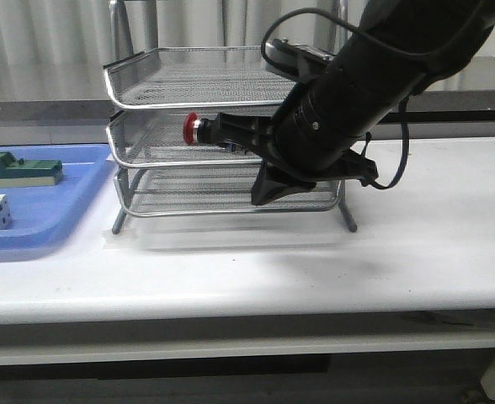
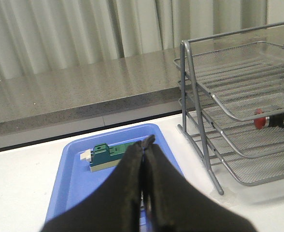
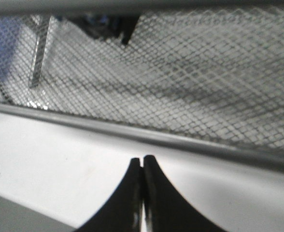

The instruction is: Place button on rack with both arms

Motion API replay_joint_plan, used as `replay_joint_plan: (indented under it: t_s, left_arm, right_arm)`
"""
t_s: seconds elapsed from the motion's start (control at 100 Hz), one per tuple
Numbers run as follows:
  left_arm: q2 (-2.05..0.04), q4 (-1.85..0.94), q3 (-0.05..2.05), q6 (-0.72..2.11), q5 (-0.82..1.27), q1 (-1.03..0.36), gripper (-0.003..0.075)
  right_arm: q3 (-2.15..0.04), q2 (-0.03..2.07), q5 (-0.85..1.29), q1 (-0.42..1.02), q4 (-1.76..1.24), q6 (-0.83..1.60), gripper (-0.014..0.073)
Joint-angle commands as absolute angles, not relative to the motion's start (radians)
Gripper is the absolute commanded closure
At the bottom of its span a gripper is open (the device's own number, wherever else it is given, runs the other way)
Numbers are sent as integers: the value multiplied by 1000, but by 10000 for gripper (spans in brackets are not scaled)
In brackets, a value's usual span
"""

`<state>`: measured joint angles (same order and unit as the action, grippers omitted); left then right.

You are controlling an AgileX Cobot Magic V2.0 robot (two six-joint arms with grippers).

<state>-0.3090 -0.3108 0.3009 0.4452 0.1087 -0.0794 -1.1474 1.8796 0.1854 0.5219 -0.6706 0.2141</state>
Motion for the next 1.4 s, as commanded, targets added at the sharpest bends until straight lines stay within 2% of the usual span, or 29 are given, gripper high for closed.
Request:
replay_joint_plan:
  t_s: [0.0, 0.52, 1.03, 1.39]
  left_arm:
    - [-316, -325, 327, 433, 37, -79, 741]
    - [-316, -325, 327, 433, 37, -79, 741]
    - [-316, -325, 327, 433, 37, -79, 741]
    - [-316, -325, 327, 433, 37, -79, 741]
  right_arm:
    - [-1173, 1802, 195, 514, -653, 228, 660]
    - [-910, 1474, 173, 502, -510, 228, 654]
    - [-697, 1065, 233, 247, -430, 228, 654]
    - [-617, 744, 312, 216, -381, 228, 654]
